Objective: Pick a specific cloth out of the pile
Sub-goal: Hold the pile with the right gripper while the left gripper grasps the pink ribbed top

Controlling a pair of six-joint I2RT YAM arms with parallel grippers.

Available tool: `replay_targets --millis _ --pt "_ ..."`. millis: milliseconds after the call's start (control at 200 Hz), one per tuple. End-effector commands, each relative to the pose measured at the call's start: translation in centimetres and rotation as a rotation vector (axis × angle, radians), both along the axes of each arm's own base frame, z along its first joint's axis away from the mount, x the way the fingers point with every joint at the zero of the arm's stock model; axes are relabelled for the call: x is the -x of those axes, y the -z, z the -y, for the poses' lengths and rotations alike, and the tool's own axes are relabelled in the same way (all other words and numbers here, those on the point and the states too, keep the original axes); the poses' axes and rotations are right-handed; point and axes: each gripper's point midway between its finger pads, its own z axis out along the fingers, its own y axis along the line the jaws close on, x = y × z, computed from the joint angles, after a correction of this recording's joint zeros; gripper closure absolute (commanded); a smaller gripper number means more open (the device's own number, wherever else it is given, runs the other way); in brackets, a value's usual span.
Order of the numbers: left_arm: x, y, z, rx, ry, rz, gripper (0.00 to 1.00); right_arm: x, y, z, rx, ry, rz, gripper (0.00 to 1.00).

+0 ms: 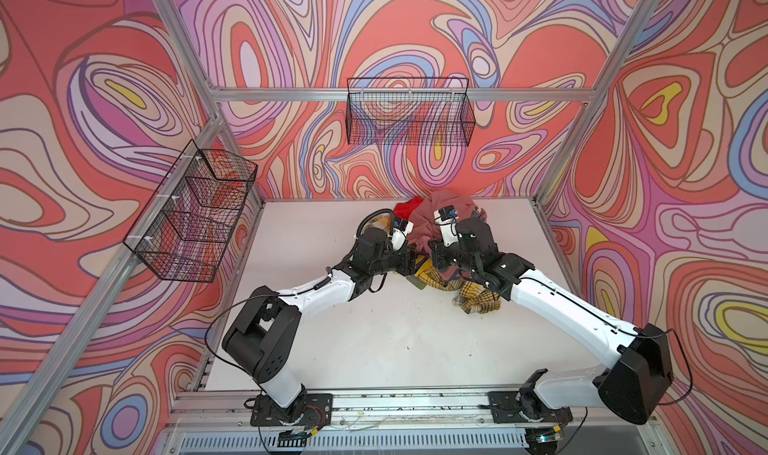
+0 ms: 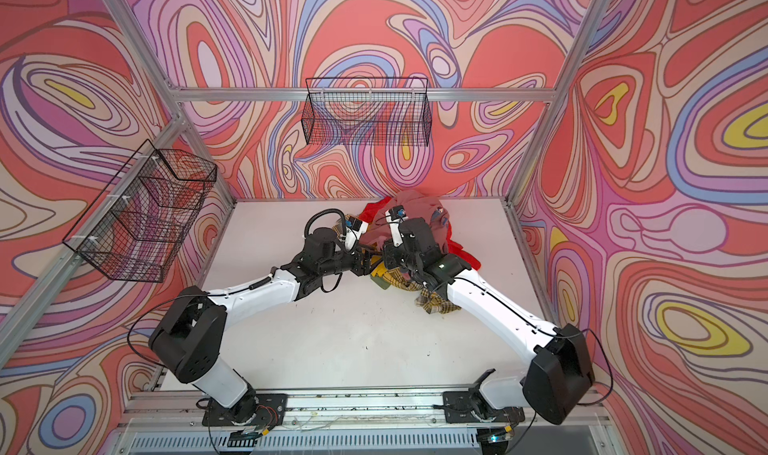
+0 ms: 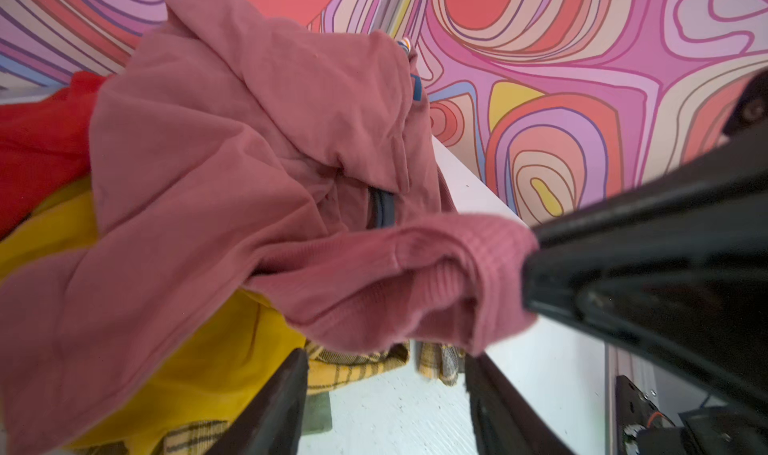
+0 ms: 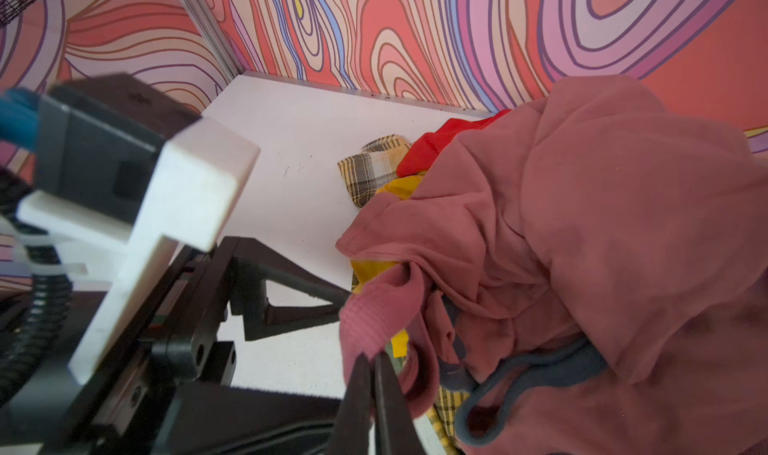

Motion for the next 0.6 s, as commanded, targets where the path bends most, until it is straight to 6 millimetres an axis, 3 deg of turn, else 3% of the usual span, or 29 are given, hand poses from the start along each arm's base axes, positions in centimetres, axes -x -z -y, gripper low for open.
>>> replay_targets --millis 0,190,481,596 --pt "-2.2 0.0 -0.7 -0.085 -0.093 0.062 0.47 0.3 -1.2 0.2 -0.036 -0.002 0.030 1.00" --pt "-2.5 0.2 -0.1 -0.109 -0.065 0.081 0.51 0.7 -1.4 0.6 -0.051 -0.006 0.033 1.00" --pt "-1.7 0.8 2.7 -0.109 0.029 0.070 0.72 0.7 -0.5 0.6 -0.055 -0.005 0.008 1.00" --pt "-1.3 0.7 3.2 -0.099 0.032 0.073 0.71 0.6 -0.1 0.6 -0.064 -0.003 -0.004 1.00"
